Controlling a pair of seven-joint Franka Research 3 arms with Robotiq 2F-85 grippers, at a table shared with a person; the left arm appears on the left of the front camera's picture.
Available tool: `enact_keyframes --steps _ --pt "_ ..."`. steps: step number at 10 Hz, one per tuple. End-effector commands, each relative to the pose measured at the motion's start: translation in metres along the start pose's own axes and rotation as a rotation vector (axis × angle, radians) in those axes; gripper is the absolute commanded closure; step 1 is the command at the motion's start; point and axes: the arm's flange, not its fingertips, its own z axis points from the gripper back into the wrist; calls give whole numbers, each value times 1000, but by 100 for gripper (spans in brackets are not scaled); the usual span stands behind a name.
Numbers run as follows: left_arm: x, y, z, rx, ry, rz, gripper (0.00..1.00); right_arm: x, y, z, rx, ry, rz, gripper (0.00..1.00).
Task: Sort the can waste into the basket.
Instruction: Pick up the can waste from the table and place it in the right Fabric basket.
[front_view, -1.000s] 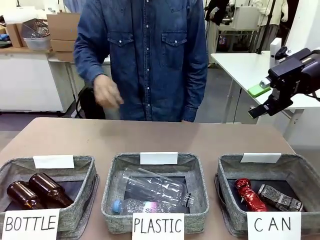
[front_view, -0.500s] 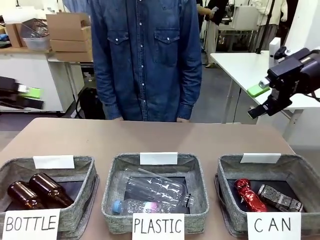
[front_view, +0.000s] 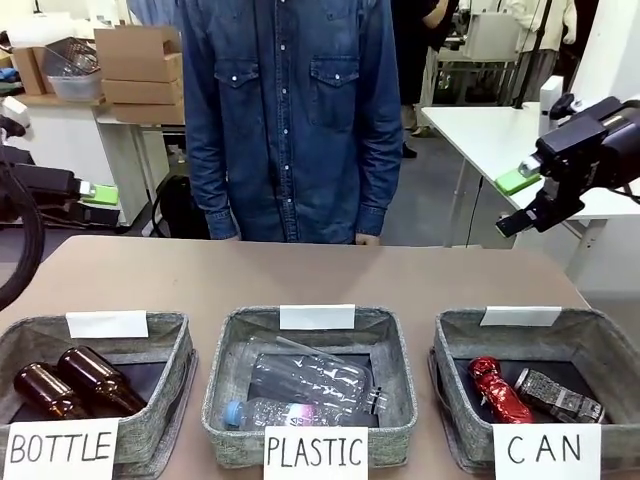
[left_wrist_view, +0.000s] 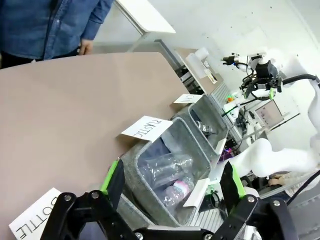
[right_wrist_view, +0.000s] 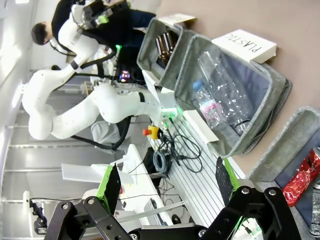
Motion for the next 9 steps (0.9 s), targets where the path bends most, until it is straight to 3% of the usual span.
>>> enact_keyframes --steps 1,9 --pt "2 -10 6 12 15 -4 0 0 0 1 -4 11 11 0" --pt "2 -10 6 12 15 -4 0 0 0 1 -4 11 11 0"
